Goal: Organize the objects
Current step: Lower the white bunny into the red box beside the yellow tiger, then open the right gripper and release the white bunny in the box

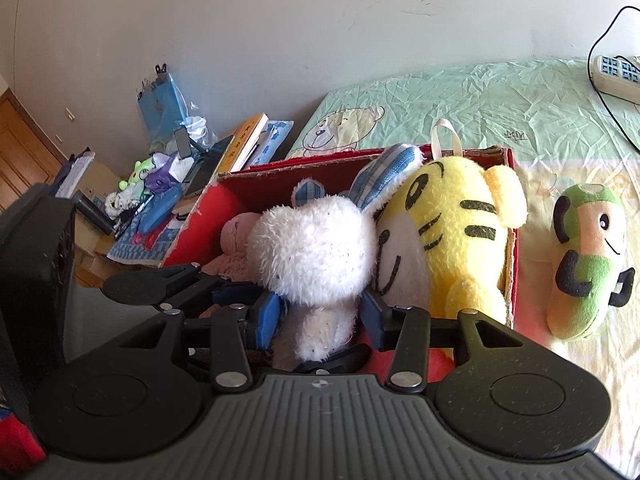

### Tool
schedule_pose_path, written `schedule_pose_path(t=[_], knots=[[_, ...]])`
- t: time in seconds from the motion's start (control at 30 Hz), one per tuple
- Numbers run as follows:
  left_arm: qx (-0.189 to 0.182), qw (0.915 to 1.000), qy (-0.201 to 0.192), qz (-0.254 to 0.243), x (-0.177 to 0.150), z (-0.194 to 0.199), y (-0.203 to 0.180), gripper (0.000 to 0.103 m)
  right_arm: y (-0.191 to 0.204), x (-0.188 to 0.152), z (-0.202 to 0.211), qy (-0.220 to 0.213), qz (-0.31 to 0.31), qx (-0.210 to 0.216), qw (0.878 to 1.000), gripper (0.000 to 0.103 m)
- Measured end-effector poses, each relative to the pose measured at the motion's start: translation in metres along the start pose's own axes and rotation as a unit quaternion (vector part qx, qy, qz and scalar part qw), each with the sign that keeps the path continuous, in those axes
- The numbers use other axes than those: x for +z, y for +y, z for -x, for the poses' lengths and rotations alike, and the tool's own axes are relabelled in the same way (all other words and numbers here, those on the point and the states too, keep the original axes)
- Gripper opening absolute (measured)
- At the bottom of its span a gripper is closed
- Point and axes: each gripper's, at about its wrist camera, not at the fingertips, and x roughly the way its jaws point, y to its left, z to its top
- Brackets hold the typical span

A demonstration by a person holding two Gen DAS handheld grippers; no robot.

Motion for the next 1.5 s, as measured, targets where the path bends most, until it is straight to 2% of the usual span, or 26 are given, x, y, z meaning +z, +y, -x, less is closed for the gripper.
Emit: schedule_pose_path(t=[0.27, 0.53, 0.87, 1.3, 1.37, 1.5], knots=[[0.003, 0.9998, 0.010, 0.018, 0.001, -0.004, 0.004, 0.088, -0.004, 0.000, 0.003, -0.010, -0.026, 0.005, 1.000, 0.048], [0.007, 0.9995, 0.017, 0.024, 0.000, -0.007, 0.004, 0.092, -0.006, -0.006, -0.005, 0.003, -0.027, -0.007, 1.000, 0.044], [0.014, 0.9993, 0.022, 0.026, -0.002, -0.008, 0.003, 0.094, -0.012, -0.011, 0.001, 0.005, -0.040, 0.002, 0.999, 0.044], [0.020, 0.9984, 0.039, 0.037, -0.002, -0.011, 0.003, 0.097, -0.007, -0.016, 0.004, -0.010, -0.019, -0.016, 1.000, 0.039], [0.029, 0.9980, 0.042, 0.037, -0.002, -0.012, 0.002, 0.103, -0.007, -0.017, 0.005, -0.013, -0.018, -0.018, 1.000, 0.039], [0.037, 0.9979, 0.041, 0.032, -0.002, -0.011, 0.001, 0.102, -0.008, -0.018, 0.007, -0.016, -0.020, -0.019, 0.999, 0.039]])
